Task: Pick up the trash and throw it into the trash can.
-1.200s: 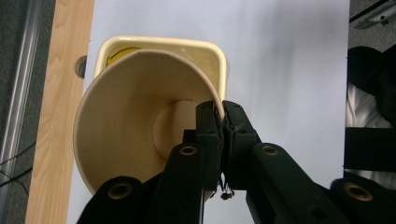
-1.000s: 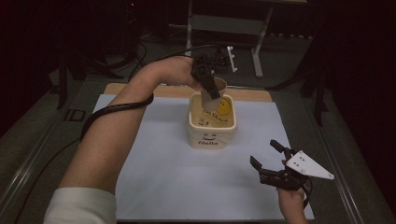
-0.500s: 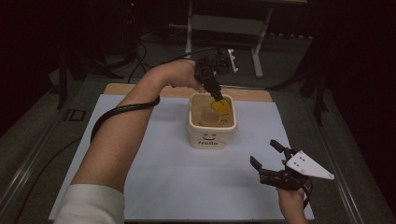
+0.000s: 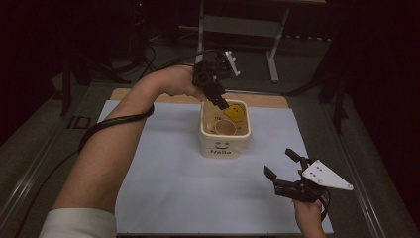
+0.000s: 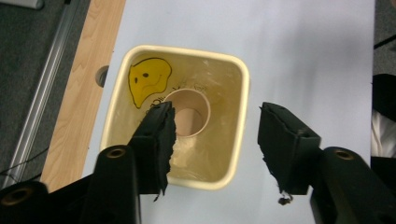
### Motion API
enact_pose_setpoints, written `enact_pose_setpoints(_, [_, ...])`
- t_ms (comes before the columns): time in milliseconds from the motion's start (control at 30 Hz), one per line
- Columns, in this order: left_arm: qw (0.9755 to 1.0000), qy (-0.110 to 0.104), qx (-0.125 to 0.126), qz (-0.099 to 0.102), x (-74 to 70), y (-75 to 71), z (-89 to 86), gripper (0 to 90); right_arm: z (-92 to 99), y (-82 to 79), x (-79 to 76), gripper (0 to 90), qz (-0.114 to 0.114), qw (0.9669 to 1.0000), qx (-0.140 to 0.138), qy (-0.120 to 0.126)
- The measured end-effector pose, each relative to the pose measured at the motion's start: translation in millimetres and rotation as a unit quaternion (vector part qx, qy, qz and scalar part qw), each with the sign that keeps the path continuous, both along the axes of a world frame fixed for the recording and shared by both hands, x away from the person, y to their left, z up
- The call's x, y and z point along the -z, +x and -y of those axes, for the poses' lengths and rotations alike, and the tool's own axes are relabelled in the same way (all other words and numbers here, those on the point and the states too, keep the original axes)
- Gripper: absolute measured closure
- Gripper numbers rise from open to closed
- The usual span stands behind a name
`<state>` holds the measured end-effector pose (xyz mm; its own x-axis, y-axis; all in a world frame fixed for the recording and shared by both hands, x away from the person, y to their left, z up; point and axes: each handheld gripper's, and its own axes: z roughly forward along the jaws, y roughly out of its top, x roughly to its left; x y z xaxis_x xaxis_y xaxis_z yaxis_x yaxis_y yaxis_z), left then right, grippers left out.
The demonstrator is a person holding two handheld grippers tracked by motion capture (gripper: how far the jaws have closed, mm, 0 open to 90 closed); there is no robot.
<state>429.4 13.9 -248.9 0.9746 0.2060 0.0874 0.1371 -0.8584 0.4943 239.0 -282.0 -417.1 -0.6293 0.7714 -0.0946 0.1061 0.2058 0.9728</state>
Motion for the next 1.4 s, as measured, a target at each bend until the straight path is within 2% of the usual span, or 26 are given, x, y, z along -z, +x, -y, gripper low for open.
enact_pose_setpoints(200, [0.9998, -0.014, -0.015, 0.003, -0.7, -5.9, -14.3, 32.1, -1.0, 0.5, 0.4, 12.7, -0.001, 1.0, 0.0, -0.001])
enact_pose_setpoints(300, [0.9995, -0.02, -0.023, -0.003, -1.5, -7.4, -22.7, 26.8, -1.4, 0.8, 0.6, 12.7, -0.002, 1.0, -0.001, -0.001])
enact_pose_setpoints(367, [0.9995, -0.022, -0.019, -0.014, -1.2, -8.0, -28.8, 23.0, -1.6, 0.9, 0.7, 12.7, -0.002, 1.0, -0.001, -0.001])
enact_pose_setpoints(467, [0.9982, -0.042, -0.035, -0.023, -0.8, -8.3, -38.0, 17.7, -2.1, 1.0, 0.8, 12.7, -0.002, 1.0, -0.002, -0.003])
enact_pose_setpoints(633, [0.9977, -0.052, -0.038, -0.023, 5.2, -13.1, -54.3, 13.8, -3.3, 0.2, 0.0, 12.7, -0.002, 1.0, -0.003, -0.001])
enact_pose_setpoints(733, [0.9962, -0.062, -0.057, -0.022, 9.0, -15.9, -65.2, 12.1, -3.8, 0.8, 0.8, 12.7, -0.004, 1.0, -0.004, -0.004])
enact_pose_setpoints(900, [0.9944, -0.078, -0.065, -0.031, 15.5, -22.9, -82.9, 2.8, -3.7, 0.9, 0.7, 12.7, -0.003, 1.0, -0.004, -0.004])
enact_pose_setpoints(967, [0.9935, -0.083, -0.072, -0.029, 18.5, -26.4, -89.1, 2.8, -3.9, 1.0, 0.8, 12.7, -0.004, 1.0, -0.003, -0.004])
enact_pose_setpoints(1067, [0.9934, -0.081, -0.076, -0.028, 23.2, -32.1, -97.3, 2.8, -4.9, 1.3, 1.0, 12.7, -0.005, 1.0, -0.003, -0.005])
enact_pose_setpoints(1100, [0.9933, -0.078, -0.082, -0.022, 24.8, -34.4, -99.3, 2.8, -5.3, 1.3, 1.0, 12.7, -0.005, 1.0, -0.004, -0.005])
enact_pose_setpoints(1167, [0.9932, -0.082, -0.08, -0.024, 27.7, -39.3, -104.1, 2.7, -5.9, 1.1, 0.9, 12.7, -0.005, 1.0, -0.005, -0.007])
enact_pose_setpoints(1200, [0.9928, -0.082, -0.086, -0.017, 28.7, -41.8, -106.5, 2.7, -6.0, 1.1, 0.8, 12.7, -0.005, 1.0, -0.004, -0.007])
enact_pose_setpoints(1233, [0.9923, -0.088, -0.084, -0.022, 29.8, -44.2, -109.1, 2.8, -5.9, 1.1, 0.8, 12.7, -0.005, 1.0, -0.004, -0.007])
enact_pose_setpoints(1300, [0.9912, -0.098, -0.087, -0.015, 31.4, -49.6, -115.2, 2.7, -5.6, 1.3, 0.9, 12.7, -0.005, 1.0, -0.005, -0.005])
enact_pose_setpoints(1333, [0.9905, -0.105, -0.087, -0.02, 32.5, -51.8, -118.1, 2.8, -5.4, 1.4, 1.2, 12.7, -0.005, 1.0, -0.004, -0.007])
enact_pose_setpoints(1400, [0.99, -0.106, -0.092, -0.01, 35.7, -57.8, -123.0, 2.8, -5.6, 1.9, 1.8, 12.7, -0.007, 0.9999, -0.005, -0.006])
